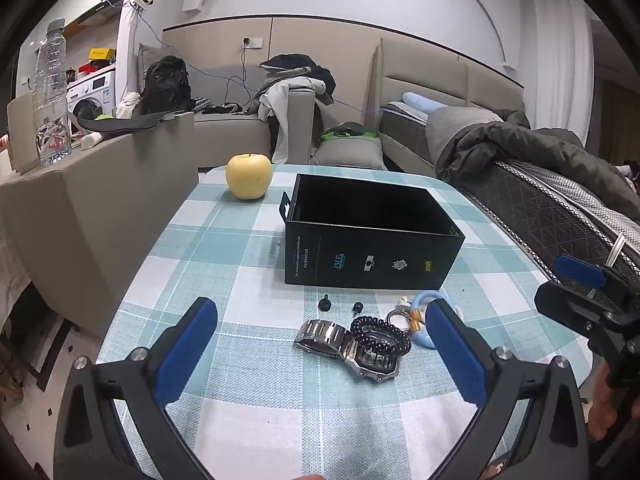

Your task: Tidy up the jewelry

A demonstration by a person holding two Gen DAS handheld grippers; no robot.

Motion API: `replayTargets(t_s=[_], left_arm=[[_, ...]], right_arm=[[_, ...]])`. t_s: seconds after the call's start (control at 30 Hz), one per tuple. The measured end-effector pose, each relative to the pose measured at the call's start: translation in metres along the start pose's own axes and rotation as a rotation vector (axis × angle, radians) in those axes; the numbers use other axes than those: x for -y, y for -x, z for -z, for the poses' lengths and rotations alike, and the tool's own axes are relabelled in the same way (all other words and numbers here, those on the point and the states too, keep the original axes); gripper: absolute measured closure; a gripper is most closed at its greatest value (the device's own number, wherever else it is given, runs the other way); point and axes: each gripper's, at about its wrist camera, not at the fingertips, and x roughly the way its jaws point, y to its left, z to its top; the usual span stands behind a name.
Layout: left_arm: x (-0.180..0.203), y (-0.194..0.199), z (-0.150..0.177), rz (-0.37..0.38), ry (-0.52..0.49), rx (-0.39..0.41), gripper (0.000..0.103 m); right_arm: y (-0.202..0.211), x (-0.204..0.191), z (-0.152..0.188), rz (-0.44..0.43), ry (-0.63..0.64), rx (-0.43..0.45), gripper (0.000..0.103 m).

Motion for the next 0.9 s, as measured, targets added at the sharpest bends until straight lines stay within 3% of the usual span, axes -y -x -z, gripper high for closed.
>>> replayTargets(t_s=[0.9], left_arm=[[-0.0017, 0.0026, -0.0038, 0.005, 0.010, -0.001, 0.002]], right_arm=[[-0.0003, 0.0026, -0.0016, -0.004, -0.005, -0.001, 0.000]])
